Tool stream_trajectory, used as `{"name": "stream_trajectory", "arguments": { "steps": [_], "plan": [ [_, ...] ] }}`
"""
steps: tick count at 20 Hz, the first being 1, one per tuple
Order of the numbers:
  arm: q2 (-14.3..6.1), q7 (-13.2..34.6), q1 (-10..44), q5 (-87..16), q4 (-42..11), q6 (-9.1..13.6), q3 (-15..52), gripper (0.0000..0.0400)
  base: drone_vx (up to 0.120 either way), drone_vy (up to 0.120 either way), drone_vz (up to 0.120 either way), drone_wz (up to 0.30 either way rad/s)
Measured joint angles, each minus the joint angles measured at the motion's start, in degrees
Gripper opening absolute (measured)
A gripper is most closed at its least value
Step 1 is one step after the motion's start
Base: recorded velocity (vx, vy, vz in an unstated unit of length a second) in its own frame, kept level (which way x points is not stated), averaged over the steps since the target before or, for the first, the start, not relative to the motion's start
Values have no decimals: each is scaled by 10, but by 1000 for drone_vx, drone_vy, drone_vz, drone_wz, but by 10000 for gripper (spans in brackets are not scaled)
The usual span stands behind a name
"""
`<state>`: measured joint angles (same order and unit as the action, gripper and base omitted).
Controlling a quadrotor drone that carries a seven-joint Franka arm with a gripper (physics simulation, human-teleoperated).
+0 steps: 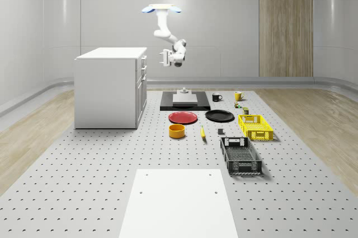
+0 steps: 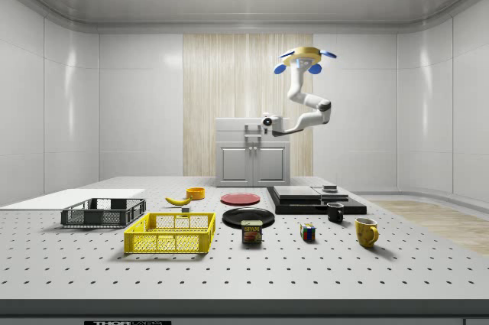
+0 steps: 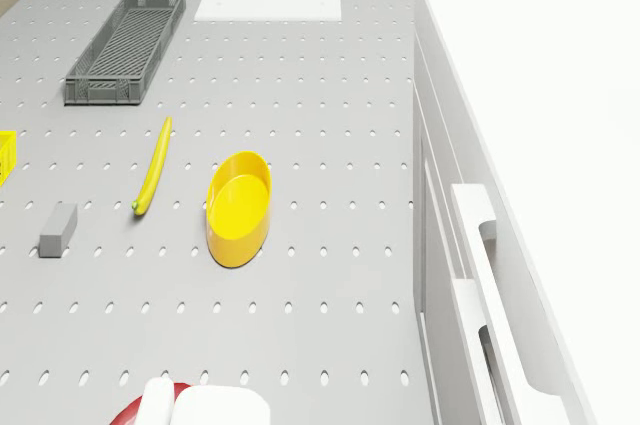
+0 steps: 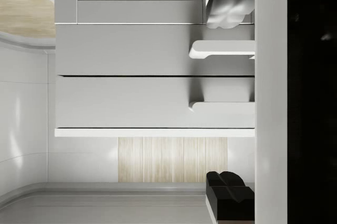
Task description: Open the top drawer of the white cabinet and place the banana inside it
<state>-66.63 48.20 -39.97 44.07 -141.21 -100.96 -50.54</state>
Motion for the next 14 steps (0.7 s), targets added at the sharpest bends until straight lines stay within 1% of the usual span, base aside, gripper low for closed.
{"name": "stream_trajectory", "arguments": {
  "steps": [1,14],
  "plan": [
    [-1,1,-1,-1,0,-1,0,400,120,-40,0,0],
    [-10,7,-8,-8,-1,-8,-2,400,120,0,0,0]
  ]
}}
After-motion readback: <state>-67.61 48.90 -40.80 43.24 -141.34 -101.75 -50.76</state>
